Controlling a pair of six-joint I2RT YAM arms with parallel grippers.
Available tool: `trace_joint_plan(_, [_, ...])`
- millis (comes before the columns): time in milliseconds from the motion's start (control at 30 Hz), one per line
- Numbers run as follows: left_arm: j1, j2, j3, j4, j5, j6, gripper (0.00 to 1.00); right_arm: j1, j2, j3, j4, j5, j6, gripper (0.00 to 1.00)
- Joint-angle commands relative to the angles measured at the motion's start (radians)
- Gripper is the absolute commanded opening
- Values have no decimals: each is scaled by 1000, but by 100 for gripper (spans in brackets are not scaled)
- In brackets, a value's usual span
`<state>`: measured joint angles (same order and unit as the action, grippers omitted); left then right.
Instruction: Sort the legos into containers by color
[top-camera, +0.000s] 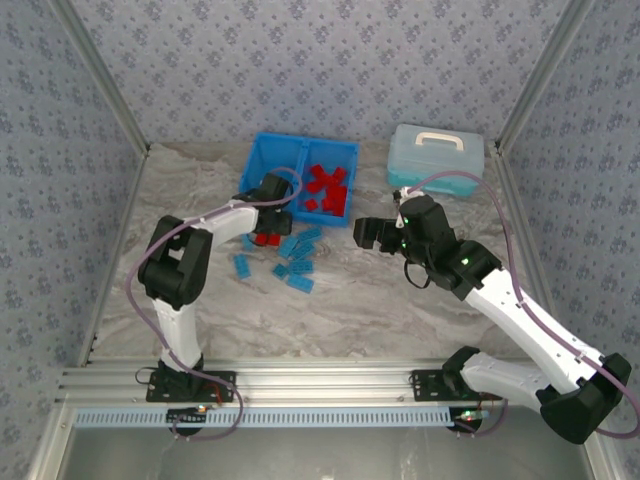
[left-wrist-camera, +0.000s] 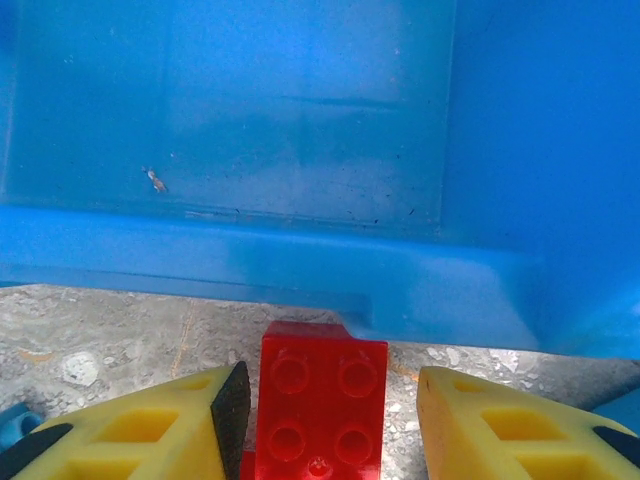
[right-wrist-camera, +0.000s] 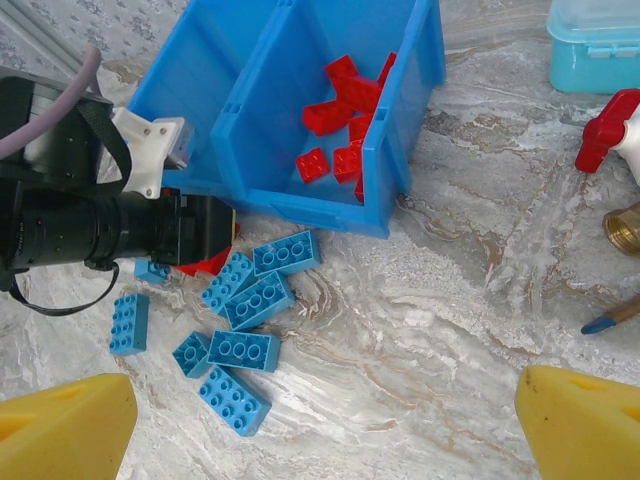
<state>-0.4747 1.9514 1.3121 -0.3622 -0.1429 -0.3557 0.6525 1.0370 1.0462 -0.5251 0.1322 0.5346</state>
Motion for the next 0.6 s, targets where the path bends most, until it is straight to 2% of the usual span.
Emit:
trace_joint_plan(0, [-19,17,0,6,-17,1,48,1,-3,32,-12,7,12,100])
trace_joint_plan(200, [-36,3,-37,24,-47,-6,44,4,-1,34,-7,5,15,100])
trace_joint_plan(467, [-43,11,-56,24,-58,-10,43,9,-3,43,-12,6,16,100])
trace_joint_plan(567, [-43,3,-59,19,-64,-17,39,13,-3,44,-10,6,18,100])
